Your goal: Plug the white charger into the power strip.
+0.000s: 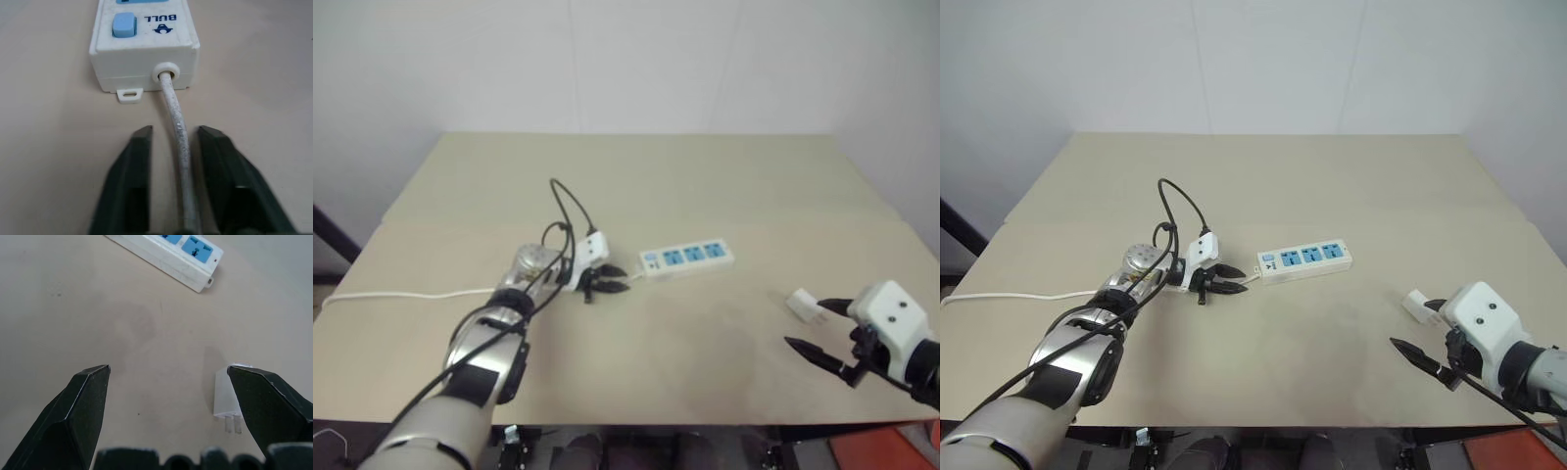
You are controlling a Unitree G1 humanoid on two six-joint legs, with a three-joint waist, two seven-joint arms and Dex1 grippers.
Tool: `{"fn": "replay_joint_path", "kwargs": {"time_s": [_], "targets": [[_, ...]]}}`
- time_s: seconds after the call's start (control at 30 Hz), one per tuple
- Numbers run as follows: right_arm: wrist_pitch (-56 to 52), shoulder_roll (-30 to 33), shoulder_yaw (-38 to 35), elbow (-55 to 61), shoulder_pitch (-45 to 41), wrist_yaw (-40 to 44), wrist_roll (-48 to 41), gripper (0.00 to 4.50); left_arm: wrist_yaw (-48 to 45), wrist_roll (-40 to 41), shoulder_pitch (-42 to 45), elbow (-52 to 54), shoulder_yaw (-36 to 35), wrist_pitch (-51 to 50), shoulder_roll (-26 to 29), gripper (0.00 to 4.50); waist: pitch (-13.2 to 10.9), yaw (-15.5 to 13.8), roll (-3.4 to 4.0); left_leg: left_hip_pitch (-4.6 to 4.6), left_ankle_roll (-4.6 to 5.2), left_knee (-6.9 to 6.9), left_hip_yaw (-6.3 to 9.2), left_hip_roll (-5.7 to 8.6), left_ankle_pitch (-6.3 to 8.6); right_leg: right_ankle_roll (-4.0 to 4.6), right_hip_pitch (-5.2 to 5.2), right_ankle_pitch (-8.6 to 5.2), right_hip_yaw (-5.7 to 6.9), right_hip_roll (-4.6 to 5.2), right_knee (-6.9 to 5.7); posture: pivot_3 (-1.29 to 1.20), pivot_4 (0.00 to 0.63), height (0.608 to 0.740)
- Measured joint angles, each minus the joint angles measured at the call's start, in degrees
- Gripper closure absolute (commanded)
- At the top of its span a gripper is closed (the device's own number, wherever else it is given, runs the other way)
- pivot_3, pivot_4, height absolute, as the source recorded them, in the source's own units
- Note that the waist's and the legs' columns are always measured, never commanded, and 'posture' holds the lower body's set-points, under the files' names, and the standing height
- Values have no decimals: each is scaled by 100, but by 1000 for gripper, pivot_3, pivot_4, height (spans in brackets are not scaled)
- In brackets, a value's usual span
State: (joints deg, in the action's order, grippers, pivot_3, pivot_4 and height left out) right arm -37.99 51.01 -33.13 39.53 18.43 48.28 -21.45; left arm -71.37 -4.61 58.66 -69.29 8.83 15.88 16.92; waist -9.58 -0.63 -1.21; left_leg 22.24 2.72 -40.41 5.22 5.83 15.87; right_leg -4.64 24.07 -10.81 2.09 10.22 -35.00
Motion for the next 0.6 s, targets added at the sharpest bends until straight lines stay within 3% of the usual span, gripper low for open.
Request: {"fn": "replay_joint_path", "kwargs": {"time_s": [0.07, 0.33, 0.47, 0.6], "targets": [[0, 13, 110, -28, -50, -2, 2, 0, -4, 1, -17, 35, -1, 2, 6, 4485, 0, 1, 0, 0, -1, 0, 0, 0, 0, 0, 1, 0, -1, 0, -1, 0, 150, 740], [2, 132, 358, -189, -250, -4, 46, 0, -157, 338, -628, 794, -238, -58, 127, 4485, 1, 18, 1, 2, -3, 1, -1, -1, -1, 1, 8, 1, -6, 0, -2, 0, 150, 740], [20, 154, 529, -235, -332, -12, 91, 0, -569, 871, -1847, 2742, -415, -904, 861, 4485, 1, 161, 3, 1, -7, 9, -3, -12, -2, 4, 20, 2, -18, -5, -6, 0, 150, 740], [52, 128, 727, -479, -426, -74, 181, 0, -409, 1197, -3199, 4761, -764, -1919, 1694, 4485, 2, 155, 6, -13, -6, 13, -9, -16, 0, 5, 15, 2, -37, -10, -5, 0, 150, 740]]}}
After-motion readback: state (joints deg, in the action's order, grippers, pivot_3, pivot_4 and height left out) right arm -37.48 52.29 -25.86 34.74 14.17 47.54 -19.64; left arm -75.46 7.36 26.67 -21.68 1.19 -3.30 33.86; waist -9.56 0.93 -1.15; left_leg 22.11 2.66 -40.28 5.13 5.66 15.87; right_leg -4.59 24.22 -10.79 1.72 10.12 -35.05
